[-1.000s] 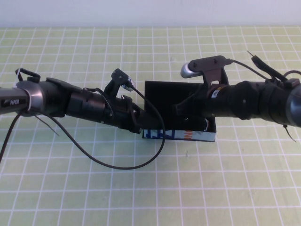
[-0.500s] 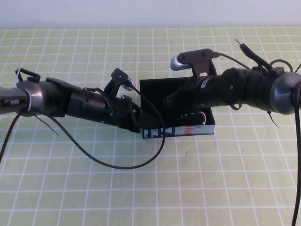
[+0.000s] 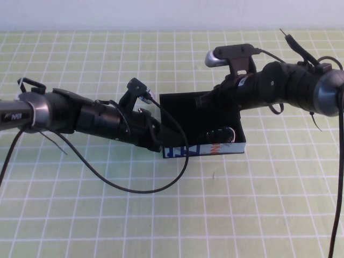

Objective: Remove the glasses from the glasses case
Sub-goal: Pick up the glasses from the glasses case

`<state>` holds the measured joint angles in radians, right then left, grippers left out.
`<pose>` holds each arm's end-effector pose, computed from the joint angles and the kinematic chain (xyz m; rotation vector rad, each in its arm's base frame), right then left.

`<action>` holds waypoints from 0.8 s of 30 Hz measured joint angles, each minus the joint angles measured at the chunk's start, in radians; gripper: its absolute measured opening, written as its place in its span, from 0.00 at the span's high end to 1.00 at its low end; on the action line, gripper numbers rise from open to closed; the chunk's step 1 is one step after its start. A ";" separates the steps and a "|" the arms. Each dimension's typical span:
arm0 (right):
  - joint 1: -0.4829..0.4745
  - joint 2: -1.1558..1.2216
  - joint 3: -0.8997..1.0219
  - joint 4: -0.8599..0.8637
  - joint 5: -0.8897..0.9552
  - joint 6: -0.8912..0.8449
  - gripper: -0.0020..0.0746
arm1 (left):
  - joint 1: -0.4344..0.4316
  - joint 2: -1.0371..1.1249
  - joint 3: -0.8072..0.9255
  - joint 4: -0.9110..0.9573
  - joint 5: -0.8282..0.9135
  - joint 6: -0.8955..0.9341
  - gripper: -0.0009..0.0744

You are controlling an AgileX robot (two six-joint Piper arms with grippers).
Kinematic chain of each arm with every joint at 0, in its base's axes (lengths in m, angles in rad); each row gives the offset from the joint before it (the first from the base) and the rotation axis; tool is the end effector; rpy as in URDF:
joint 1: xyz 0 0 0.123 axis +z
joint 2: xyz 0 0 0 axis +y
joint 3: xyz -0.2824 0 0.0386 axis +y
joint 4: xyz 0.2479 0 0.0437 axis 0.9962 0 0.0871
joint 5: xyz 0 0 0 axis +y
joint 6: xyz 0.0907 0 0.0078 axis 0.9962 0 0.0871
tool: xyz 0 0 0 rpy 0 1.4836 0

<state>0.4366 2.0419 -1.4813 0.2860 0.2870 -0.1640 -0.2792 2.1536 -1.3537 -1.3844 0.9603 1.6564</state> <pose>0.4157 0.2020 0.2004 -0.4206 2.3081 0.3665 0.3855 -0.1869 0.1456 1.0963 2.0252 -1.1042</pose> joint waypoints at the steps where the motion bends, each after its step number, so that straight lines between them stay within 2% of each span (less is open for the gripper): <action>1: -0.005 0.006 -0.002 0.000 0.010 0.000 0.99 | 0.000 0.000 0.000 0.000 0.000 0.000 0.99; 16: -0.032 0.019 -0.018 -0.012 0.128 0.000 0.99 | 0.000 0.000 0.000 0.007 0.000 0.000 0.99; 20: -0.037 0.015 -0.064 -0.027 0.212 -0.009 0.99 | 0.000 -0.002 0.000 0.011 0.000 0.000 0.99; 24: -0.037 0.008 -0.174 -0.034 0.392 -0.053 0.99 | 0.000 -0.002 0.000 0.014 0.004 0.000 0.99</action>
<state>0.3999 2.0498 -1.6558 0.2524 0.6790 -0.2170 -0.2792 2.1514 -1.3537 -1.3709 0.9640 1.6564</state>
